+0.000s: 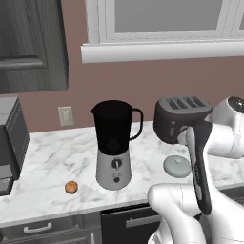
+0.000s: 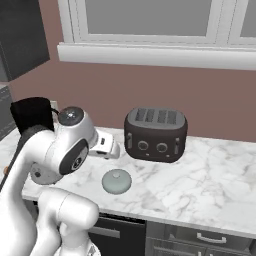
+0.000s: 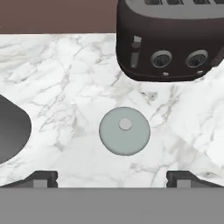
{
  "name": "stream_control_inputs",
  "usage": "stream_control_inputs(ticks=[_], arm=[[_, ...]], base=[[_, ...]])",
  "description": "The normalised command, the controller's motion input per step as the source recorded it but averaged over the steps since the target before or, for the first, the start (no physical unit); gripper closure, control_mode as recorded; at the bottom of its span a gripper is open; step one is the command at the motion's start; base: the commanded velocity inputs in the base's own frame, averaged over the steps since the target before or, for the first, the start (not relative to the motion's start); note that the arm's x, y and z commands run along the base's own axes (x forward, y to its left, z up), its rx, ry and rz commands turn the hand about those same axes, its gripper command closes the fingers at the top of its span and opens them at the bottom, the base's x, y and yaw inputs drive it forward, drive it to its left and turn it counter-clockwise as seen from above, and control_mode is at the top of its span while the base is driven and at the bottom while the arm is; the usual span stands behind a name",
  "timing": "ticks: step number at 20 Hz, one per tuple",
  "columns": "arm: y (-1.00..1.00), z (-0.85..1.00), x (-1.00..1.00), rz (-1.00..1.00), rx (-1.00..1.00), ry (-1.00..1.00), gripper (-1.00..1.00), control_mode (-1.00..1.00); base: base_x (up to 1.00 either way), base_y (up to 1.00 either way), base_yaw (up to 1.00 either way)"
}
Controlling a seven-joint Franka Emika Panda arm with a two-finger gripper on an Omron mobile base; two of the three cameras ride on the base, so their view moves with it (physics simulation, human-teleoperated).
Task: Open the blender lid, put the tangerine in the blender, close the lid, and start the blender.
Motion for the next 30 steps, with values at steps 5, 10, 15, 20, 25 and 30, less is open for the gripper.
stream_control_inputs(ticks=[5,10,15,20,25,30], arm=[[0.77,0.94,-0.88,-0.01,-0.15,-0.02,-1.00,-1.00],[0.99,0.75,-0.84,0.00,-0.20,0.01,-1.00,-1.00],[1.00,0.25,-0.69,0.00,-0.18,0.08,-1.00,-1.00],[1.00,-0.10,-0.38,0.00,-0.10,0.09,-1.00,-1.00],[0.86,-0.37,-0.04,0.00,-0.02,0.10,-1.00,-1.00],[0.53,-0.37,0.31,0.00,0.00,0.09,-1.00,-1.00]], base=[[0.00,0.00,0.00],[0.00,0.00,0.00],[0.00,0.00,0.00],[0.00,0.00,0.00],[0.00,0.00,0.00],[0.00,0.00,0.00]])
